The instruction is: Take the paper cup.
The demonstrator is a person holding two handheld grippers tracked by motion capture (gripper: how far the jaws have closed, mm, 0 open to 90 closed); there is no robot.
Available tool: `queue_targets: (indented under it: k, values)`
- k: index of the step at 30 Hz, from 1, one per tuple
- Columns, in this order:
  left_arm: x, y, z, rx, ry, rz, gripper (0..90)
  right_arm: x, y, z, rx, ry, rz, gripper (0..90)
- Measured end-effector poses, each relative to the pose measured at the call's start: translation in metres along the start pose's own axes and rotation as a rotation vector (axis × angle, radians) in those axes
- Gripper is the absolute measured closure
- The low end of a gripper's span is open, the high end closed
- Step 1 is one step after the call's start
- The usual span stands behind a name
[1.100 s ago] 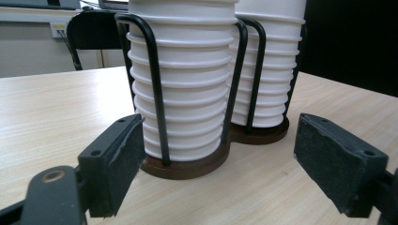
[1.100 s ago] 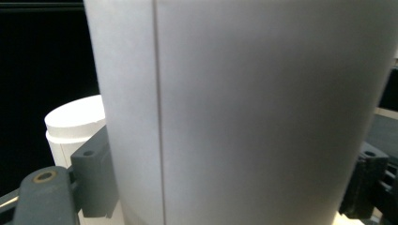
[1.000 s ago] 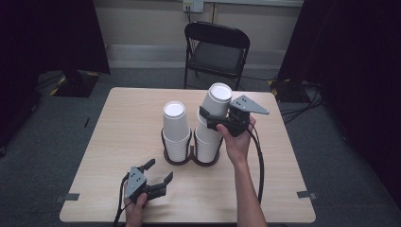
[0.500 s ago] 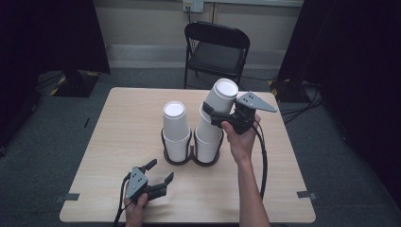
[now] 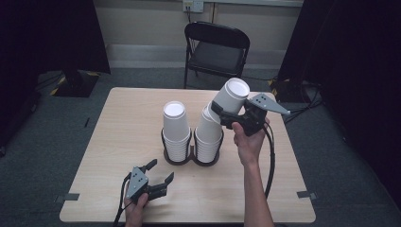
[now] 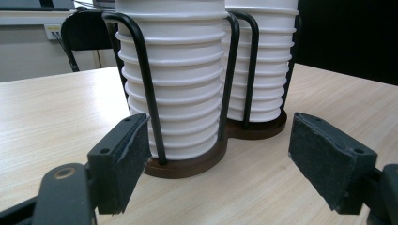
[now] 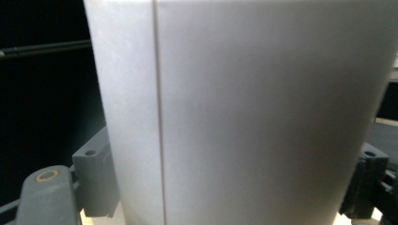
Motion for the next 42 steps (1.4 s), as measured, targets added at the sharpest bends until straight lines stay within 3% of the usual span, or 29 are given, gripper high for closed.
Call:
queue_targets:
  k: [3,11,15,21,30,35,39,42]
  values:
    - [0.000,-0.001,0.000,0.006,0.001,-0.010,20.8,0.000,0.003,-0.007,0.010,0.007,0.027,14.9]
    - [0.000,-0.003,0.001,-0.001,-0.009,-0.026,20.9,-0.005,0.017,-0.031,-0.031,0.007,0.073,14.9]
    - [0.000,-0.001,0.000,-0.052,-0.002,-0.035,19.7,-0.008,0.022,-0.044,-0.047,0.002,0.095,14.9]
    - [0.001,0.002,0.002,-0.086,-0.016,-0.045,21.4,-0.022,0.026,-0.059,-0.071,-0.017,0.136,15.0]
    - [0.013,0.015,0.005,-0.135,0.013,-0.078,26.6,-0.051,0.016,-0.071,-0.043,-0.051,0.216,15.1]
    - [0.016,0.018,0.005,-0.160,0.028,-0.084,30.2,-0.070,0.006,-0.074,0.001,-0.070,0.283,15.1]
    - [0.017,0.020,0.006,-0.168,0.041,-0.081,31.9,-0.086,-0.003,-0.071,0.001,-0.116,0.290,15.0]
    - [0.018,0.022,0.007,-0.165,0.039,-0.074,31.8,-0.095,-0.008,-0.071,0.001,-0.122,0.293,15.0]
Point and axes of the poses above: each handheld gripper's, and its own axes: z roughly forward along the jaws, x roughly out of its top, y roughly to its right, the point moved 7 cm from there along z, roughly forward along the jaws, and after that the axes turned 1 degree about y, right-handed, at the moved point
